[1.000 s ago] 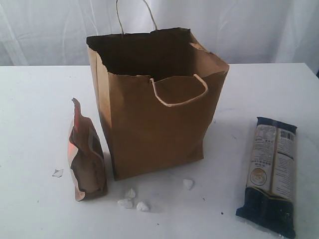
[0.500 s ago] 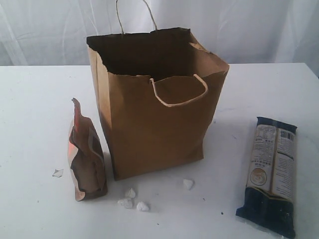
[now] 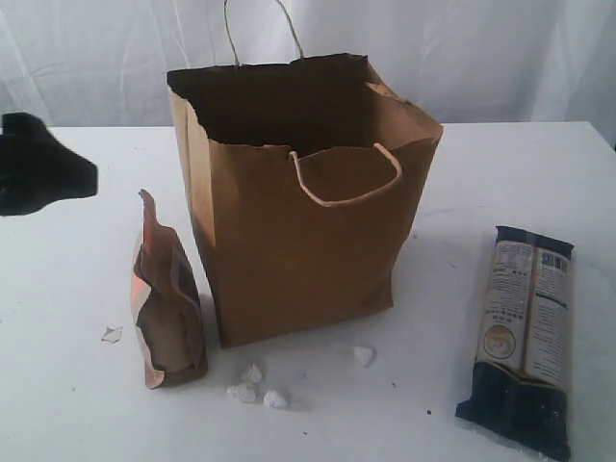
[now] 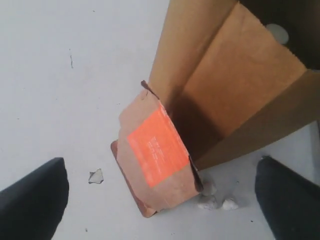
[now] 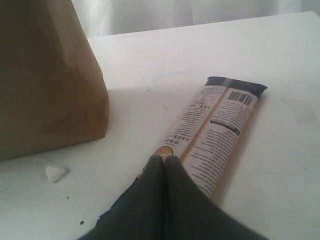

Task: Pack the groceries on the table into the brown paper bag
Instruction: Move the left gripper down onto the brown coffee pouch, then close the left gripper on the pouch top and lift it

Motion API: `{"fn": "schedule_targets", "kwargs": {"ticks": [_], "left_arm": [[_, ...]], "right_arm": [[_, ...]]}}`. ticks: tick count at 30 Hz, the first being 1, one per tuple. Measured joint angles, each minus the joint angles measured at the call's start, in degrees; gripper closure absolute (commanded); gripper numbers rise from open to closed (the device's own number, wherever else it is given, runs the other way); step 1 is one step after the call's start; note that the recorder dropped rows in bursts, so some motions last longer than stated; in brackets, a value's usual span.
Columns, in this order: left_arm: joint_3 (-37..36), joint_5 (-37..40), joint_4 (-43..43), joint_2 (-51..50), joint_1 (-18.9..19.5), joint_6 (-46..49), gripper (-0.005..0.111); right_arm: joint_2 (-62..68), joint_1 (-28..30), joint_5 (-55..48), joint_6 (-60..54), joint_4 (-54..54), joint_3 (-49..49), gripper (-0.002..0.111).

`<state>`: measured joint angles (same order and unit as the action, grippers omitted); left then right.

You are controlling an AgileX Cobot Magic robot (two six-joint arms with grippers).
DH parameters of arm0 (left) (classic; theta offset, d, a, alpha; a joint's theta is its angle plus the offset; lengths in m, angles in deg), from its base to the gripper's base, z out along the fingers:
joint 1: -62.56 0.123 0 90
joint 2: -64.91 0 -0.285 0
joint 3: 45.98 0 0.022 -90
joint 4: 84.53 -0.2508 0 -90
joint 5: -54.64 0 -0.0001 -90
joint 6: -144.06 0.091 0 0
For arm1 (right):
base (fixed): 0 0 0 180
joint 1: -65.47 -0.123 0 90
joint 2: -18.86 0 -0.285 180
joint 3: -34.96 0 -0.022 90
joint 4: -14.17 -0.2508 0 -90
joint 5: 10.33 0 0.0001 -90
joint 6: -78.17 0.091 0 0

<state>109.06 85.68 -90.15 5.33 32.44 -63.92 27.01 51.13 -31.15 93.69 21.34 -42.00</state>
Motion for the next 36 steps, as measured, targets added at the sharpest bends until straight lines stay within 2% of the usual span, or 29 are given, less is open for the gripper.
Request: {"fn": "schedule_targets", "kwargs": {"ticks": [3,9,18,31,34,36], "left_arm": [[2.5,-0.1,-0.5,-4.7,-1.3,-1.3,0.007],[4.1,-0.5,-7.1,-12.2,-3.2,-8.1,0.007],[4.2,-4.4,-8.7,-19.7,-3.3,-10.0,0.007],[4.2,-5.5,-10.7,-27.8,-3.3,-10.5,0.007],[4.2,-6.4,-10.9,-29.3,-3.3,-10.6,0.013],[4.2,-7.1,-11.2,-30.1,-3.3,-11.3,0.025]], "right_arm": [[0.0,0.0,0.0,0.0,0.0,0.0,0.108],[0.0,0.0,0.0,0.0,0.0,0.0,0.108],[0.0,0.0,0.0,0.0,0.0,0.0,0.108],[0.0,0.0,0.0,-0.1,0.0,0.0,0.108],[0.0,0.0,0.0,-0.1,0.0,0.0,0.108],[0.0,0.0,0.0,-0.1,0.0,0.0,0.108]]}}
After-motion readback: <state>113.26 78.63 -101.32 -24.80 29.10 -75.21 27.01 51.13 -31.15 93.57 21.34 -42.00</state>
